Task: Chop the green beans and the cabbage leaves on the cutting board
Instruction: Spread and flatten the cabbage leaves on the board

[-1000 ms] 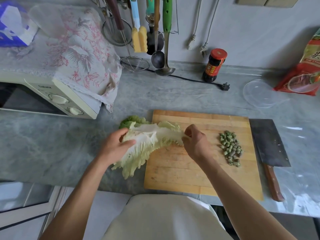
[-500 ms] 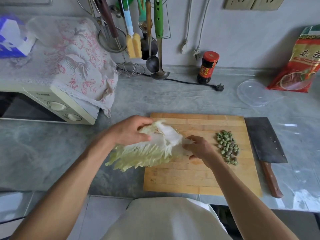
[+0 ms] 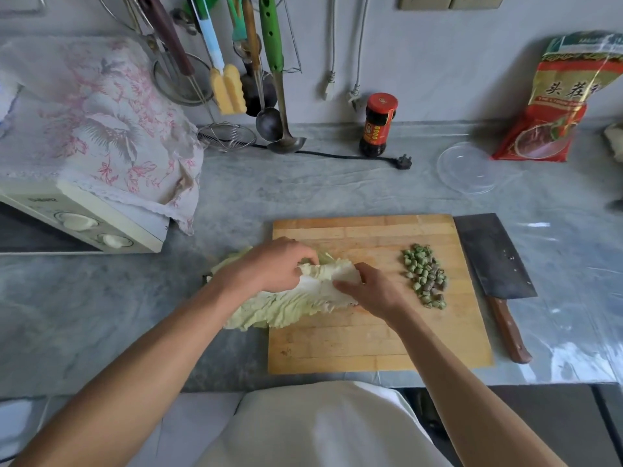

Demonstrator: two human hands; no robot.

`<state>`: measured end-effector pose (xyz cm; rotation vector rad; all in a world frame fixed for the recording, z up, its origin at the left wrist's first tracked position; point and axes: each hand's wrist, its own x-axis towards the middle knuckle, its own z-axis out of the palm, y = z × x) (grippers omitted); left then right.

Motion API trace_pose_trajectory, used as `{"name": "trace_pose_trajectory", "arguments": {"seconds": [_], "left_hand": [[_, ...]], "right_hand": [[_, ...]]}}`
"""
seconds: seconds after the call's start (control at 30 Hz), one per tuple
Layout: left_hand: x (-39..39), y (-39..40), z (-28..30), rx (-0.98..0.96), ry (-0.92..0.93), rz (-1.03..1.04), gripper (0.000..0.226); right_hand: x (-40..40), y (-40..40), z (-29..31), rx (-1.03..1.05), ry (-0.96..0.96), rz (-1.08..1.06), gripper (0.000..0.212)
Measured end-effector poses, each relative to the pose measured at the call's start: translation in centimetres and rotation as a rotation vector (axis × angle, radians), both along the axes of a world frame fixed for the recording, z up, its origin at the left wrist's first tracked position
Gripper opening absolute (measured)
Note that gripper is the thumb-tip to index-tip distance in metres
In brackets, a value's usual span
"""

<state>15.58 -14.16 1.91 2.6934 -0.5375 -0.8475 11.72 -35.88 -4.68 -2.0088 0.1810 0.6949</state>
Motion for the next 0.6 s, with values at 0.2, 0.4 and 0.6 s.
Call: {"name": "trace_pose_trajectory", "arguments": {"seconds": [0.2, 0.4, 0.6], "left_hand": [[0.5, 0.8, -1.3, 0.016, -0.083, 0.035, 0.046], [0.0, 3.2, -2.8, 0.065, -0.182, 0.063, 0.045], [0.3, 1.8, -0.7, 0.007, -0.159, 0.118, 0.026]], "right_hand": [[-0.5, -0.1, -0.6, -0.048, -0.060, -0.112, 0.030], [-0.6, 0.4, -0.4, -0.127, -0.196, -0.076, 0.020], [-0.5, 0.7, -0.5, 0.025, -0.100, -0.326, 0.028]]}}
